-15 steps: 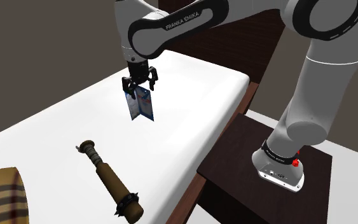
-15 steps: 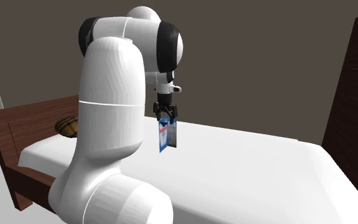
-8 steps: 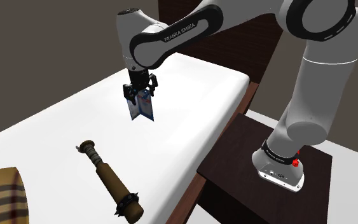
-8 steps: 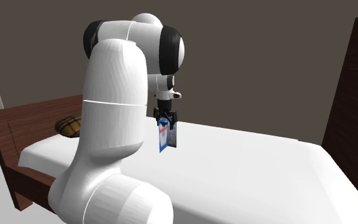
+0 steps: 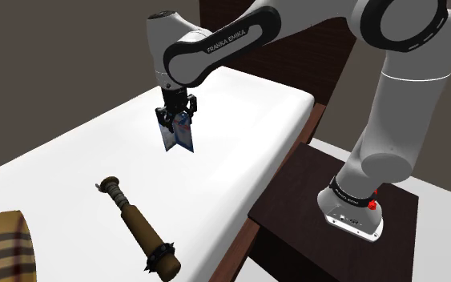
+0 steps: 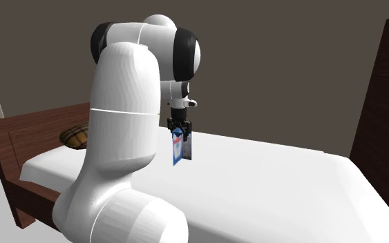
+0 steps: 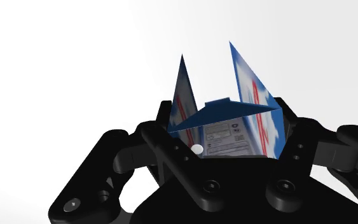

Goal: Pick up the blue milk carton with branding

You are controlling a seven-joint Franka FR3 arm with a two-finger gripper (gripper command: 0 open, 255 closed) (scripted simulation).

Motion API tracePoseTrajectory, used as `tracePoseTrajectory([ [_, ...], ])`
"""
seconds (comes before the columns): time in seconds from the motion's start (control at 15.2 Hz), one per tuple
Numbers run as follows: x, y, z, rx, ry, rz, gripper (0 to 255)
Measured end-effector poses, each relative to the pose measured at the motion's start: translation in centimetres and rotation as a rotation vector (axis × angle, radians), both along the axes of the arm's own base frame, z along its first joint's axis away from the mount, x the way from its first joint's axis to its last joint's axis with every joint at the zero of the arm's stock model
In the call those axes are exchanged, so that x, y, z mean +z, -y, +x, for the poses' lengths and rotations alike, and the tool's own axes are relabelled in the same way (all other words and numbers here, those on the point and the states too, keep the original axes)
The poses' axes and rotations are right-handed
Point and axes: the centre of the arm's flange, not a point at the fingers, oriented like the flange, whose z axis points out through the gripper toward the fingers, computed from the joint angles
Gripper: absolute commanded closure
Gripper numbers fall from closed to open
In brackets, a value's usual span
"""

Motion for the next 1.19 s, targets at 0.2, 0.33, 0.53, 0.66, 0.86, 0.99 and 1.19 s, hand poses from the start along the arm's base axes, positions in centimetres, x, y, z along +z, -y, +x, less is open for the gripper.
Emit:
tracePoseTrajectory([
  [0.2,0.1,0.0,-0.1,0.000,-0.002,0.000,255],
  [0.33,0.9,0.2,-0.1,-0.001,-0.003,0.000,255],
  [0.53,2.4,0.1,-0.2,-0.001,-0.003,-0.001,255],
  [0.66,3.5,0.0,-0.1,-0.001,-0.003,-0.001,255],
  [0.86,5.2,0.1,-0.1,-0.001,-0.003,-0.001,255],
  [0.99,6.1,0.2,-0.1,-0.001,-0.003,-0.001,255],
  [1.19,7.5,0.0,-0.2,0.000,-0.003,-0.001,255],
])
